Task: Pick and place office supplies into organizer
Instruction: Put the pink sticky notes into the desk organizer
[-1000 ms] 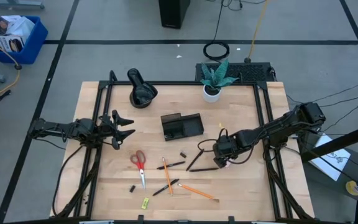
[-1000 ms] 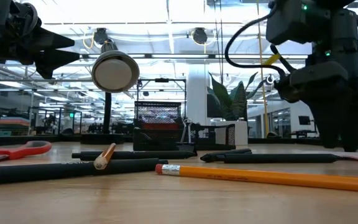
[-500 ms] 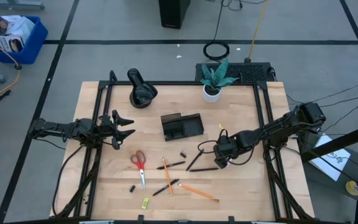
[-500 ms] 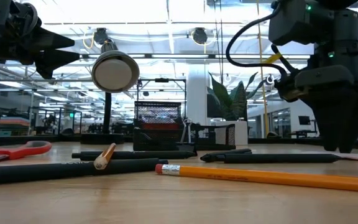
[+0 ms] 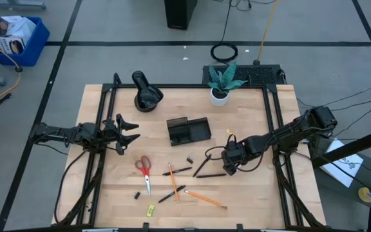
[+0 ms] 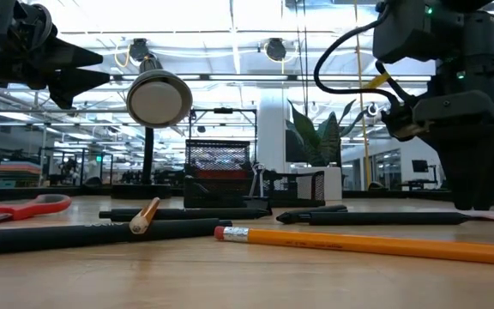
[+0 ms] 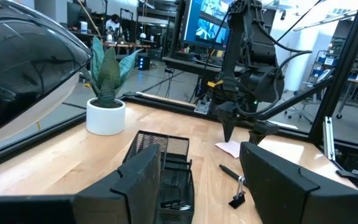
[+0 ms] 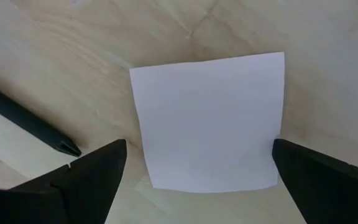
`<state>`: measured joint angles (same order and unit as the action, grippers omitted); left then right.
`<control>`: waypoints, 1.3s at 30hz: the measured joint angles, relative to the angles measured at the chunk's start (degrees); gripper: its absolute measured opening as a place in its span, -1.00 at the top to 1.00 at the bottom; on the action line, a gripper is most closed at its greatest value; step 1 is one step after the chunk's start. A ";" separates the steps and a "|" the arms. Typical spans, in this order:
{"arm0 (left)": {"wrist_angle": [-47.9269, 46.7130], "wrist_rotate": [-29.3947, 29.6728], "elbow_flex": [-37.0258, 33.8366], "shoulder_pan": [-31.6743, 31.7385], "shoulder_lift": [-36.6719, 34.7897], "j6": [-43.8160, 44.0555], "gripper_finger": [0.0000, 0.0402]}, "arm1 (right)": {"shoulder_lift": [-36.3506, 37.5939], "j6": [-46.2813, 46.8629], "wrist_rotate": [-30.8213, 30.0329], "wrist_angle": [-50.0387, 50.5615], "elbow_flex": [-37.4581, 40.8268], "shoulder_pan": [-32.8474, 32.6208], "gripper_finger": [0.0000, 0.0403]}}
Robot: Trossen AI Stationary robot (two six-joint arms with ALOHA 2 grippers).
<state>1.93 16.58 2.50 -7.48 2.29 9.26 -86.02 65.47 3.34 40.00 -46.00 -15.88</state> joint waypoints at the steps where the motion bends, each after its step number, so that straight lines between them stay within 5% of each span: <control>1: 0.01 0.01 0.00 -0.01 -0.01 0.00 -0.12 | 0.00 0.00 0.02 0.08 0.00 0.00 -0.96; 39: -0.08 0.00 0.00 -0.01 0.01 -0.02 -0.12 | -3.70 1.66 -6.30 7.33 -2.12 -2.97 -0.96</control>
<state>1.85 16.58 2.50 -7.49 2.30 9.23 -89.72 67.13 -2.96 47.32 -48.12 -18.85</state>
